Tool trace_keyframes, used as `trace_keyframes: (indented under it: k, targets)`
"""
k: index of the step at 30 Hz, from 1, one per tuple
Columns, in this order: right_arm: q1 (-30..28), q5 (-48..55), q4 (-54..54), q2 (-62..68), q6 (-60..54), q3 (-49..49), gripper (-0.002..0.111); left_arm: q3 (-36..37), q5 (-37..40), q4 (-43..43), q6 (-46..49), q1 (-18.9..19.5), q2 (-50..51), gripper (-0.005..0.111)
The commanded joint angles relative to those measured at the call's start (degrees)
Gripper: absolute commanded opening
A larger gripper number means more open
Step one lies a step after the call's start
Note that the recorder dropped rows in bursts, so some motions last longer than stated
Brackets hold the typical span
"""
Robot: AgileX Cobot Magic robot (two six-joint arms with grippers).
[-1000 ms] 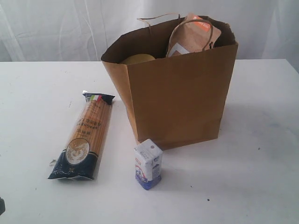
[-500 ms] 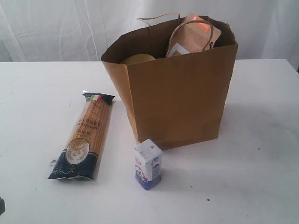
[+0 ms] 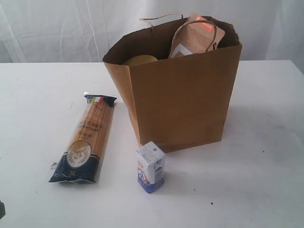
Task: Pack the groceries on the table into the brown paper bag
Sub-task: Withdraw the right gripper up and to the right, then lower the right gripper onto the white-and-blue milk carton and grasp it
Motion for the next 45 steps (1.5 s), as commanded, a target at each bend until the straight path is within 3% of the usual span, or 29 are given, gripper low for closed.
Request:
trace_keyframes:
  k: [1, 9, 13, 14, 19, 29, 35, 45]
  targets:
    - [-0.46, -1.53, 1.81, 3.37, -0.49, 3.77, 0.049, 0.22, 0.07, 0.02, -0.11, -0.21, -0.32, 0.0]
    - [-0.46, -8.51, 10.85, 12.14, -10.72, 6.54, 0.051, 0.22, 0.07, 0.02, -0.11, -0.21, -0.32, 0.0]
    - [-0.35, -11.9, 15.5, 18.73, -18.13, 6.63, 0.072, 0.22, 0.07, 0.02, -0.11, -0.21, -0.32, 0.0]
    - [-0.35, -12.51, 16.09, 19.87, -19.46, 6.63, 0.073, 0.22, 0.07, 0.02, -0.11, -0.21, -0.32, 0.0]
    - [0.54, -14.97, 17.95, 26.9, -23.73, 6.63, 0.073, 0.22, 0.07, 0.02, -0.11, -0.21, -0.32, 0.0]
    - [10.65, -23.56, 17.56, 42.13, -27.92, 2.23, 0.073, 0.22, 0.07, 0.02, -0.11, -0.21, -0.32, 0.0]
    - [11.0, -22.31, 17.11, 50.69, -29.74, -4.28, 0.073, 0.22, 0.07, 0.02, -0.11, -0.21, -0.32, 0.0]
    - [11.69, -22.84, 17.33, 56.55, -29.84, -5.69, 0.073, 0.22, 0.07, 0.02, -0.11, -0.21, -0.32, 0.0]
